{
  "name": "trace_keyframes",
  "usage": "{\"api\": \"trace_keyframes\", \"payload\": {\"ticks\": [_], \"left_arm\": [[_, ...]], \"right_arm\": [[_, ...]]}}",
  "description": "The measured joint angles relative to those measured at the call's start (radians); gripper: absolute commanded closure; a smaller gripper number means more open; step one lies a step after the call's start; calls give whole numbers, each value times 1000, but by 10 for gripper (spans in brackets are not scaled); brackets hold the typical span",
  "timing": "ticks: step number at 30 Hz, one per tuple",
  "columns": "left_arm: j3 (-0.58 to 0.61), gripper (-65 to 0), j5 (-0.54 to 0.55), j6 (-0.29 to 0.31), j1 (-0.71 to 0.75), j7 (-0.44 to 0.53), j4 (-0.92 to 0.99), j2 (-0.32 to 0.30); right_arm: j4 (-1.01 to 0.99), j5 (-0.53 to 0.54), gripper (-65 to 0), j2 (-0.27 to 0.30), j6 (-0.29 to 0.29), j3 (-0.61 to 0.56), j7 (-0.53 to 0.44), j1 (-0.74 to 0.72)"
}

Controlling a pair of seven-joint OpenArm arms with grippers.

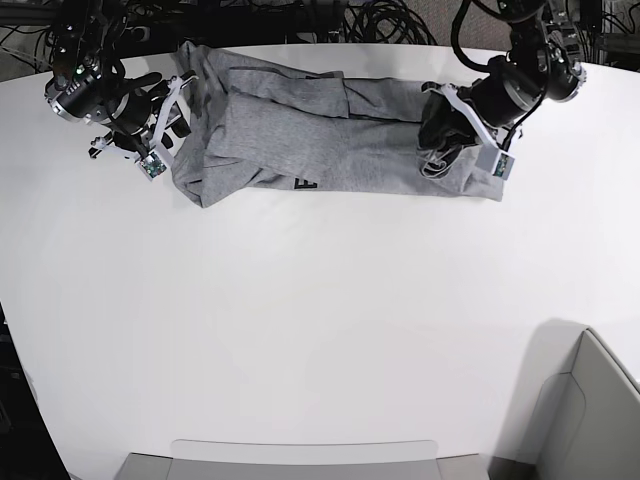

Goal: Fold the T-shirt properly
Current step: 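Fold the strip's end with the left gripper toward the right gripper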

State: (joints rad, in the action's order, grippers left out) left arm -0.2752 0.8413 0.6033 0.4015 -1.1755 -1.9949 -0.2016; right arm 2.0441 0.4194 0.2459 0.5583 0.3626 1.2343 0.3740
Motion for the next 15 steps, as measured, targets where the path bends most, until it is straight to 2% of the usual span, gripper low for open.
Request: {"api": "trace_keyframes", "payload": {"ticks": [5, 11, 15], "left_arm": [[12, 0, -14, 0, -2, 1, 1, 33], [108, 0, -194, -4, -5, 86, 2, 52], [165, 0, -232, -3, -5, 103, 3, 53]], "right_arm": [[0, 1, -179, -3, 0, -3, 0, 0], [0, -3, -179, -2, 0, -3, 0, 0], [0, -3, -179, -3, 0, -3, 0, 0]]}}
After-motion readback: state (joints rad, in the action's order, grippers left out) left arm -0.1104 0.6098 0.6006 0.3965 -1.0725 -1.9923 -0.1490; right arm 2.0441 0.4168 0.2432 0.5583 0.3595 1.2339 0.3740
